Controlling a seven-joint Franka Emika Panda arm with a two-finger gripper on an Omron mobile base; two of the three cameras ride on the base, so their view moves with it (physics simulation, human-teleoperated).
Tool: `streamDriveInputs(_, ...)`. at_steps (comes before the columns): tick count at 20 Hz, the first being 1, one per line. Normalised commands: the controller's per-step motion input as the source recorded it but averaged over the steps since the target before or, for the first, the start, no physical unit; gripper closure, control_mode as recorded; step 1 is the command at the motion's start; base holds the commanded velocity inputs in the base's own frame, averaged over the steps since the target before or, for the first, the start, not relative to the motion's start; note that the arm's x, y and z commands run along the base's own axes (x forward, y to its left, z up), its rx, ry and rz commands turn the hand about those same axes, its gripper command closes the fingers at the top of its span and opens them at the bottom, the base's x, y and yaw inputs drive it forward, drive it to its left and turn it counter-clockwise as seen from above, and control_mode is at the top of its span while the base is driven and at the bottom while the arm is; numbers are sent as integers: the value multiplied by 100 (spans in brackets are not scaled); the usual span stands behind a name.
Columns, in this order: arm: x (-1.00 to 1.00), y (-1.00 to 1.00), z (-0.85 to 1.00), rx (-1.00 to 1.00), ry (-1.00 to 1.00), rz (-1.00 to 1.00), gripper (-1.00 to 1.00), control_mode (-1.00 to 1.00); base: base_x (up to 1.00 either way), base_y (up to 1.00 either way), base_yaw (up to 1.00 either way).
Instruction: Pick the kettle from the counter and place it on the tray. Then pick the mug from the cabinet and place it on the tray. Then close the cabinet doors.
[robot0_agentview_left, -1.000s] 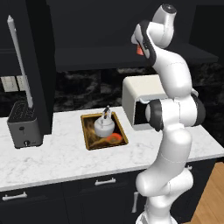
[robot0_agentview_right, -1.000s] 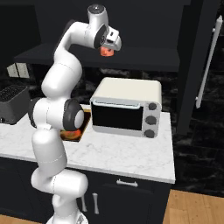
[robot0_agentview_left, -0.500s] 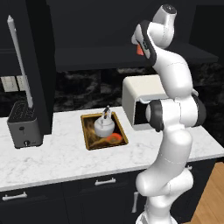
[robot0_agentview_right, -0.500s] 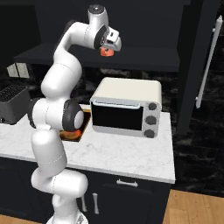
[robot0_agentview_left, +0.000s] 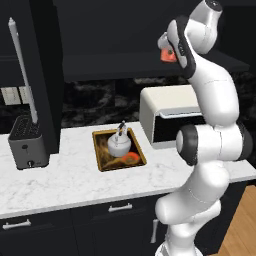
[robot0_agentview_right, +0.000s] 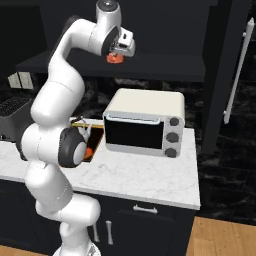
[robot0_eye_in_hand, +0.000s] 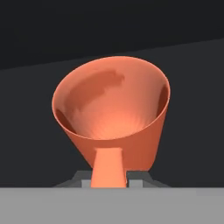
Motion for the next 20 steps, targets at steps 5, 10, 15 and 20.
streamDriveInputs(5,-100,3,0,0,-14,54,100,-100,0,0,0)
streamDriveInputs(10,-100,31,-11,-4,-1,68,100,-100,0,0,0)
streamDriveInputs(15,-82,34,-28,-3,7,41,100,-100,0,0,0)
streamDriveInputs(20,-49,45,-100,-14,0,20,100,-100,0,0,0)
